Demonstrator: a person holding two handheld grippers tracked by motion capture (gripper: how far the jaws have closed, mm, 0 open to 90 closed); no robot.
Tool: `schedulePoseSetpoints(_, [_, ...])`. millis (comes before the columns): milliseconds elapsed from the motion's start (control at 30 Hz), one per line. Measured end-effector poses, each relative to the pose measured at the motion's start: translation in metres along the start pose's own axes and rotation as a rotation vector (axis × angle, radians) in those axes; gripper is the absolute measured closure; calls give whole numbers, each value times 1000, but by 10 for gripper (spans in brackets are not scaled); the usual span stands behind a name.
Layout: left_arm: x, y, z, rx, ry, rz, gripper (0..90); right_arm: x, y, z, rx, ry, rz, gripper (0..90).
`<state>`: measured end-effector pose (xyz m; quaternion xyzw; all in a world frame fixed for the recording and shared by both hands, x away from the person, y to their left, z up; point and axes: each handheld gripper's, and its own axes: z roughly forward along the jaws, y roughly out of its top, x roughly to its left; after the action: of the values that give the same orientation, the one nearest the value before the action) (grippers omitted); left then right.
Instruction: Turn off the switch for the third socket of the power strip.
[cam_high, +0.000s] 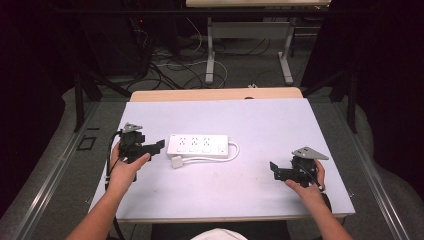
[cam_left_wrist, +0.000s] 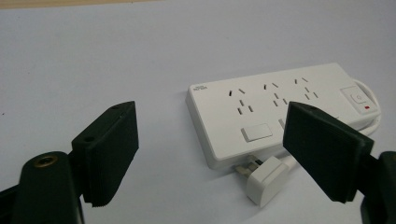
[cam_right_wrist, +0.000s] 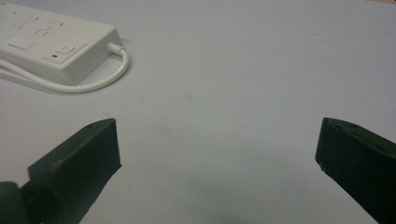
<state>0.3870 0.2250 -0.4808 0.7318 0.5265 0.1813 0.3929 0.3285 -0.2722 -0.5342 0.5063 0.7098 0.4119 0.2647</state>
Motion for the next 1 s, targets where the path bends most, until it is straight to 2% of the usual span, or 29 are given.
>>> schedulePoseSetpoints(200, [-3, 8, 1, 23, 2, 11, 224, 0, 0, 1, 3, 4, 8, 0])
schedulePoseSetpoints(333, [-6, 14, 3, 21, 14, 25, 243, 0, 0, 1, 3, 6, 7, 0])
schedulePoseSetpoints(600, [-15, 26, 10, 34, -4, 39, 269, -1, -1, 2, 7, 7, 12, 0])
schedulePoseSetpoints(767, [-21, 33, 15, 58, -16, 56, 282, -1, -1, 2, 9, 9, 17, 0])
schedulePoseSetpoints(900, [-25, 37, 19, 78, -7, 54, 309, -1, -2, 3, 11, 8, 3, 0])
schedulePoseSetpoints(933, [-25, 38, 19, 96, -13, 60, 309, -1, -2, 3, 11, 8, 3, 0])
schedulePoseSetpoints(1000, [-27, 38, 23, 97, -10, 51, 320, -1, -1, 3, 10, 9, 3, 0])
